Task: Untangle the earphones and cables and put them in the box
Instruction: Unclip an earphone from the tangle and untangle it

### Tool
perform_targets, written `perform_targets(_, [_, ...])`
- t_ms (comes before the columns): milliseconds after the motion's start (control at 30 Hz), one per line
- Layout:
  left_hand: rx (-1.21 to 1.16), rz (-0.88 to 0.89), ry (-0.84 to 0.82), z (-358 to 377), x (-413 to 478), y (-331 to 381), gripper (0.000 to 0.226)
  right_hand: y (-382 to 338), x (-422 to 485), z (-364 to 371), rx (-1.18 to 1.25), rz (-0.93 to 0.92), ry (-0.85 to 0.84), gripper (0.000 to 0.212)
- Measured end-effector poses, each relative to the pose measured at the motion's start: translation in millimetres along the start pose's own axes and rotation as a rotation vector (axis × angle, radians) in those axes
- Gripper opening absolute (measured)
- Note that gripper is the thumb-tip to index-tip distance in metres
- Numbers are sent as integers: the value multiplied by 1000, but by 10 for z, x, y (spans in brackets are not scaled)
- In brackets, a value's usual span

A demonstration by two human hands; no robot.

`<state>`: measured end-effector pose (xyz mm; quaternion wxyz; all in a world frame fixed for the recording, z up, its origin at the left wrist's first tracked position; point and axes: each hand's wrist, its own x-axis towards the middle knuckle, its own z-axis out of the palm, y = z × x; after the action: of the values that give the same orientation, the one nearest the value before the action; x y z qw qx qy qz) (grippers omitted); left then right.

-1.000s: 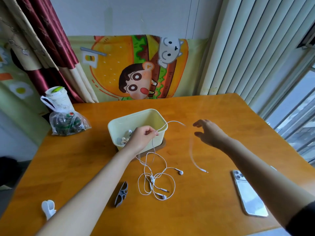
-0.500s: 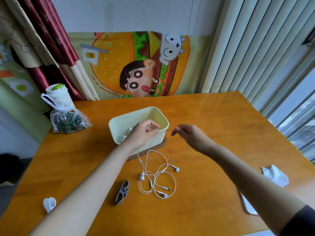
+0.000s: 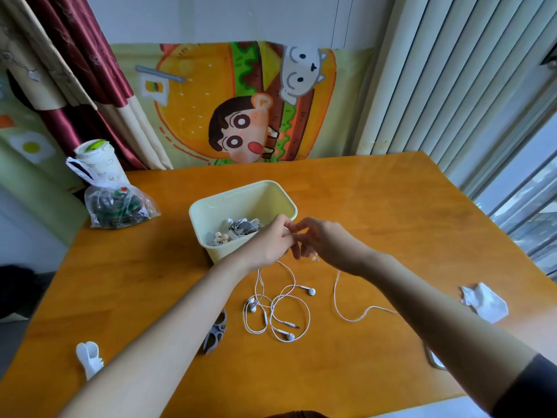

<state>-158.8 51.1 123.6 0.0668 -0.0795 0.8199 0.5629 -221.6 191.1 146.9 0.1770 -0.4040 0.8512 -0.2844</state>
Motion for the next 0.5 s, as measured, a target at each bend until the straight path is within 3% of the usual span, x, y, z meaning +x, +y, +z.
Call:
perform_targets(133, [71, -27, 45, -60, -91, -150, 10, 173, 41, -54, -86, 113, 41, 28])
perform_targets(300, [110, -176, 71, -85, -144, -576, 23, 547, 30, -135, -101, 361, 241, 27])
perform_targets(500, [269, -272, 55, -116, -164, -831, 25, 831, -66, -185, -127, 538, 344, 33])
